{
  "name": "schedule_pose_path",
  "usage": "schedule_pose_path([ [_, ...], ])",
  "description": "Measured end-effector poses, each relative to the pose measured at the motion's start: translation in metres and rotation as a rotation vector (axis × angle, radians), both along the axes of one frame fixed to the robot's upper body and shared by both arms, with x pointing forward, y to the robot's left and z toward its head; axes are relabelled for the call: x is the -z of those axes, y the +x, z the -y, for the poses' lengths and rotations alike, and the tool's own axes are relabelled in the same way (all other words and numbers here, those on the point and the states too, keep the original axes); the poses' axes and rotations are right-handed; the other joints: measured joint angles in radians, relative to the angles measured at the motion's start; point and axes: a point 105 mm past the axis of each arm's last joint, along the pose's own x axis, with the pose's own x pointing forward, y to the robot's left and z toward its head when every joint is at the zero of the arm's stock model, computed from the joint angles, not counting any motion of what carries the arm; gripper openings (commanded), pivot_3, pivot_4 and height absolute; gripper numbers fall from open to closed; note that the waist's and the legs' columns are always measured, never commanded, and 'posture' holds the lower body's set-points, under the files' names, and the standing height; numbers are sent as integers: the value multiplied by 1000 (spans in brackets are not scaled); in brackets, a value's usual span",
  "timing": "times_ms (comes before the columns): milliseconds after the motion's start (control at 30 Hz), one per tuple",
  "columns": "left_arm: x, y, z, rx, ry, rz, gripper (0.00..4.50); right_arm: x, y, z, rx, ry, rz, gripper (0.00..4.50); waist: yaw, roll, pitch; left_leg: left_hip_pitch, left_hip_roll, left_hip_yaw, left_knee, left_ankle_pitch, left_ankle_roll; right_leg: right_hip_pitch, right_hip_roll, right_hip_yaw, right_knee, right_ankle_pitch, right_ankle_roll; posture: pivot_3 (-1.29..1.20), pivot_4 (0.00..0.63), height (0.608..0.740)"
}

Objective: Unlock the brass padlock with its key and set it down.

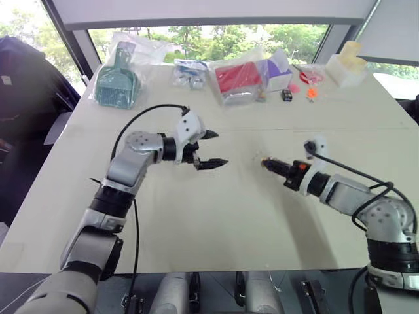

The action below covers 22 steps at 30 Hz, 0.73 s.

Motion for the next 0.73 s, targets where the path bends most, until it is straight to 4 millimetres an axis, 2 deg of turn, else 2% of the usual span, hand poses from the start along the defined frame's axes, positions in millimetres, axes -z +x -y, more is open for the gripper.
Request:
schedule_pose_path([
  [100,1,-10,1,21,-3,-37,4433,11,3,-1,-28,-40,-54,0,1,0,0,0,0,0,0,0,1,0,0,0,0,0,-1,0,150,735],
  [167,4,-14,1,22,-5,-61,4500,11,6,0,-37,-51,-58,969,0,0,0,0,0,0,0,0,1,0,0,0,0,0,-1,0,150,735],
  [233,4,-16,2,26,-6,-67,4500,10,8,6,-33,-84,-58,1753,3,0,0,0,0,0,0,0,1,0,0,0,0,0,-1,0,150,735],
  [333,2,-19,3,31,-13,-69,4500,12,9,14,-36,-131,-56,3435,2,0,0,0,0,0,0,0,0,1,0,0,0,0,0,0,150,735],
  [400,1,-18,3,28,-15,-70,4500,8,9,17,-51,-151,-30,4320,2,0,0,0,0,0,0,0,0,1,0,0,0,1,1,0,150,735],
  [467,1,-18,3,25,-15,-70,4500,5,6,28,-52,-218,-8,4423,5,0,0,0,-1,-1,0,0,0,1,0,0,0,0,1,0,150,735],
  [533,2,-18,1,20,-9,-70,4500,1,0,48,-42,-326,9,4423,6,0,0,-1,-1,-1,0,0,0,1,0,0,-1,0,1,0,150,735],
  [667,3,-18,-2,15,-7,-92,4500,-6,-25,88,-45,-509,44,4423,5,0,0,-1,-1,-1,0,0,0,1,0,0,-1,0,2,0,150,735],
  [733,6,-18,-3,8,-12,-113,4500,-16,-35,97,-51,-520,93,4423,3,0,0,0,-1,-1,0,0,1,1,0,0,-1,0,3,0,150,735],
])
